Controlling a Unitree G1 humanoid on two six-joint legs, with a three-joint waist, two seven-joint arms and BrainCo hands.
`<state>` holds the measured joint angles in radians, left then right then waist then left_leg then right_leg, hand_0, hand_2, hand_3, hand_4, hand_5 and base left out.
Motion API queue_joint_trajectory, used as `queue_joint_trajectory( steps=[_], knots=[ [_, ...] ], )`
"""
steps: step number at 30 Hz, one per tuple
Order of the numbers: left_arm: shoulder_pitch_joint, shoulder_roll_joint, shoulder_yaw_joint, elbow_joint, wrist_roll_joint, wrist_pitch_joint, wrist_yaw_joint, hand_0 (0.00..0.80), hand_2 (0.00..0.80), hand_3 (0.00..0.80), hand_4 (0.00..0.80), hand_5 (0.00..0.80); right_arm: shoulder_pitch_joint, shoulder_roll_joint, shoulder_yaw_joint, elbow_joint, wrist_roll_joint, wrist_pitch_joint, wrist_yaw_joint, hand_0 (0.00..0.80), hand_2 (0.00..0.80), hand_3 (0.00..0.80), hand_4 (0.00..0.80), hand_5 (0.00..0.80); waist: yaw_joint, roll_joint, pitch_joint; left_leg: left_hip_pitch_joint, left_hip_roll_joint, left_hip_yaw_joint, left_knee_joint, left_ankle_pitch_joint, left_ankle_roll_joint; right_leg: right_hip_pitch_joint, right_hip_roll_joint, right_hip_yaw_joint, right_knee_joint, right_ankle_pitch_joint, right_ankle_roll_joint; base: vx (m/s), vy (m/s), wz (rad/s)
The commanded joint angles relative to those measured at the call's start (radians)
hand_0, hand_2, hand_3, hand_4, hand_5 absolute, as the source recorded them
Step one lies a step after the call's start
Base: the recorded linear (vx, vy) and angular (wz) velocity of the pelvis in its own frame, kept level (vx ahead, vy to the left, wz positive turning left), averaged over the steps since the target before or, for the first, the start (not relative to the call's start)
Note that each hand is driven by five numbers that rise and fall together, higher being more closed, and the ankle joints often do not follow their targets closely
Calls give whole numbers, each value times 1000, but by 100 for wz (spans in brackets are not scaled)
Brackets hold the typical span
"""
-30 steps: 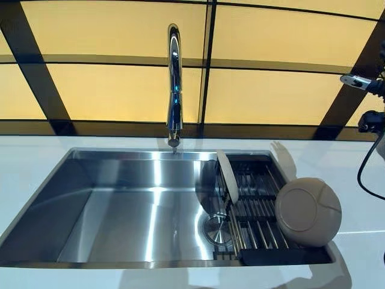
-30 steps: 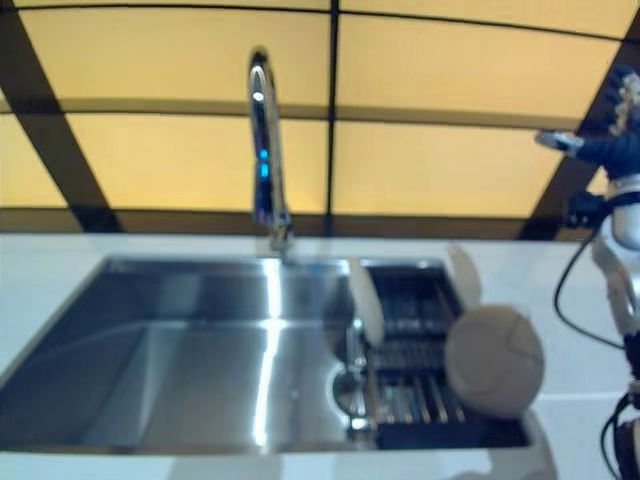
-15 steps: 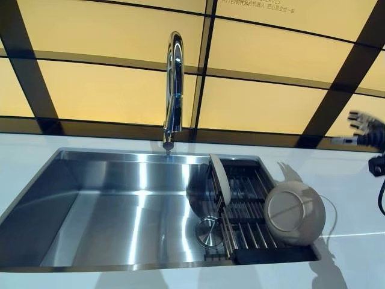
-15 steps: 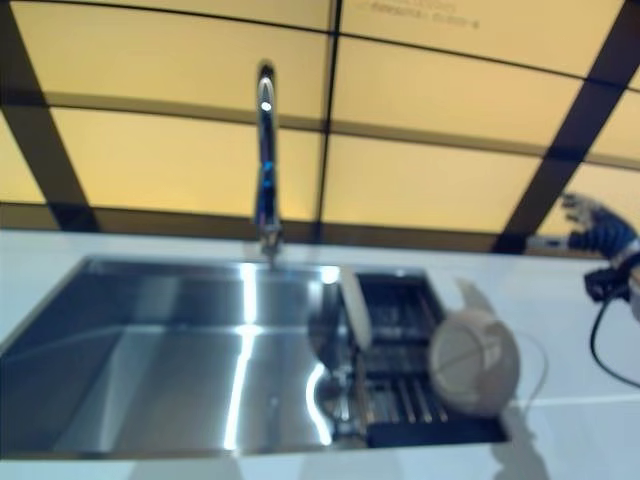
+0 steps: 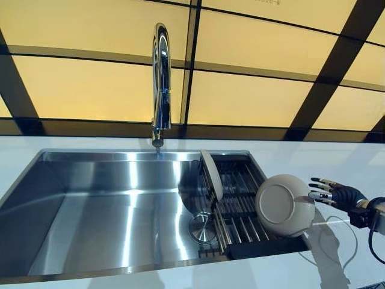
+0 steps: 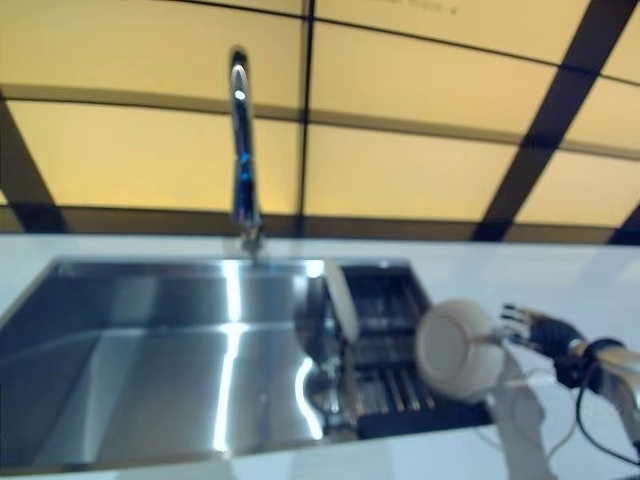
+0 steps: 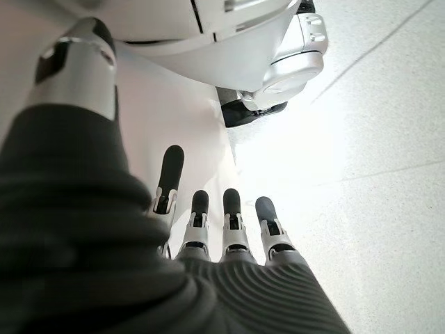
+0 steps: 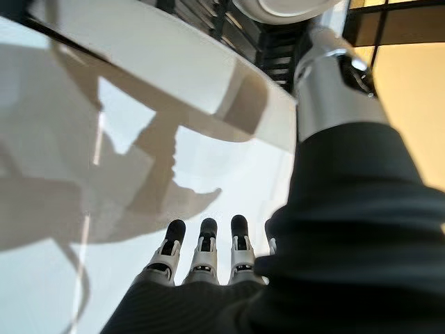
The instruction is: Take plates into dishwasher
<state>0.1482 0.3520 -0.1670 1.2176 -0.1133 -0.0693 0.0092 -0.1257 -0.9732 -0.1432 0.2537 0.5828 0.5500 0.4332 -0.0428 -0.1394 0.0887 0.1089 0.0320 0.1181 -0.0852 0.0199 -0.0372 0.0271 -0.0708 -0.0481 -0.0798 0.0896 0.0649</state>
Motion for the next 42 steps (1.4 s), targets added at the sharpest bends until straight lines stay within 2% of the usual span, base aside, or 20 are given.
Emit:
queue_joint_trajectory(
  steps=[1,12,23,42],
  knots=[
    [-161,52,38,-19,-17,-69,27,0,0,0,0,0,-45,11,11,-56,61,0,-30,0,0,0,0,0,-9,-1,3,-25,-1,-6,13,-9,25,18,-32,-13,142,-37,65,-21,-13,-5],
    [-173,72,41,-15,-19,-65,29,0,0,0,0,0,5,94,54,-78,95,30,-34,0,0,0,0,0,-10,-1,28,-33,3,-1,17,-9,30,3,-32,-11,152,-35,75,-18,-6,-4],
    [-185,76,30,-31,-17,-65,28,0,0,0,0,0,4,131,86,-106,118,63,-64,0,0,0,0,0,-2,2,45,-41,1,-8,21,-9,31,-4,-33,-16,157,-38,77,0,0,0],
    [-189,63,-4,-37,-20,-74,23,0,0,0,0,0,30,235,149,-227,203,97,-188,0,0,0,0,0,3,9,61,-53,2,-17,38,-14,35,-13,-29,-15,168,-51,72,0,0,0]
  ],
)
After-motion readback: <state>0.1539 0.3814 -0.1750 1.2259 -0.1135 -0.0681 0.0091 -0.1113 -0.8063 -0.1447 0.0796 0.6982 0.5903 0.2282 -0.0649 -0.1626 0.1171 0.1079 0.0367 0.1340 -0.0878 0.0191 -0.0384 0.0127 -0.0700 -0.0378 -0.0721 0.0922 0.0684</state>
